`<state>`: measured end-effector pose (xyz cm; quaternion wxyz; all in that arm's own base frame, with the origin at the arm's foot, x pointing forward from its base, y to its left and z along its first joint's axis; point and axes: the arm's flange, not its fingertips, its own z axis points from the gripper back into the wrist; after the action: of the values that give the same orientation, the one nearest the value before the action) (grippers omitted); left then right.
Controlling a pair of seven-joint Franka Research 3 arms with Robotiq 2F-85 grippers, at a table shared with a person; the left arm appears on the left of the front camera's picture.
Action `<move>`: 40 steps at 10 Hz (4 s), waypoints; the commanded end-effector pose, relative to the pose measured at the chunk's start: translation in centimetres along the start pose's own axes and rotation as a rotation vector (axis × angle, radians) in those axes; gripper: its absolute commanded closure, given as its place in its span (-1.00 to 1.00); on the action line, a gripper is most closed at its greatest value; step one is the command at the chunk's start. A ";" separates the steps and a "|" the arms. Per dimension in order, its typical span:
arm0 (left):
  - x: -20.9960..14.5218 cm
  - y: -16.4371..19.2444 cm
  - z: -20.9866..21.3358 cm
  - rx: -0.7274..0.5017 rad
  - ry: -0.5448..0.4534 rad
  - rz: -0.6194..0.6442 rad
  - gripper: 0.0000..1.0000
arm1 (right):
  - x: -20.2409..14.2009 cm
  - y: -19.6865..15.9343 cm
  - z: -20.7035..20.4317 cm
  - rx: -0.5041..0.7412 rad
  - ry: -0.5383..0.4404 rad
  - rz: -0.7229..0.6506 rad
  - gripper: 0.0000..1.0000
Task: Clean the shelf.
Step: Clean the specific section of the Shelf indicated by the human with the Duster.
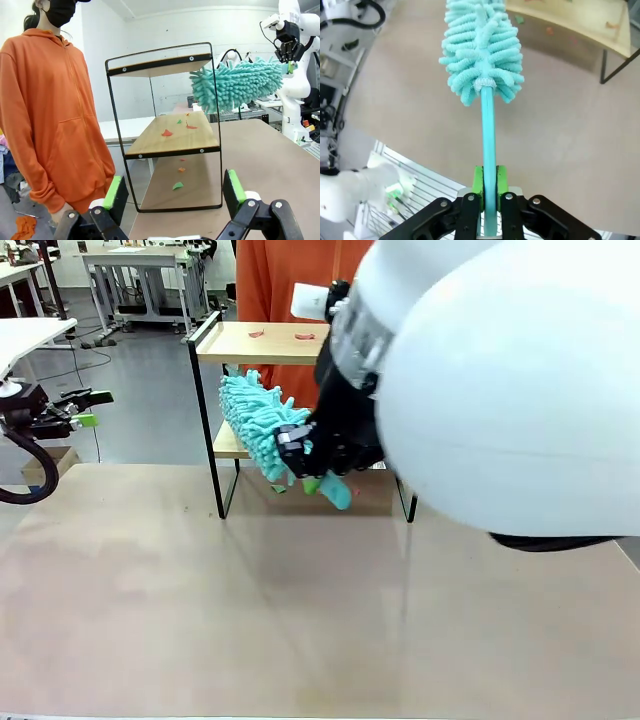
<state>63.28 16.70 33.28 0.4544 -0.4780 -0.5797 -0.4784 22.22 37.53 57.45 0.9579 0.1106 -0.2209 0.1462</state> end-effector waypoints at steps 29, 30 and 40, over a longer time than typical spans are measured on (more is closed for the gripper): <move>0.1 -0.1 0.0 -0.001 0.004 -0.015 -1.00 | 12.9 7.9 -17.0 -0.100 -0.015 -0.368 0.74; 0.1 -0.1 0.0 -0.001 0.004 -0.015 -1.00 | 12.9 8.1 -17.0 -0.108 0.015 -0.349 0.74; 0.1 -0.1 0.0 -0.001 0.004 -0.015 -1.00 | 14.2 4.1 -18.1 -0.159 0.012 -0.405 0.74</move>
<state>63.31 16.72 33.16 0.4547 -0.4783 -0.5796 -0.4781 39.82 50.40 48.39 0.9702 0.0880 -0.2138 -0.0720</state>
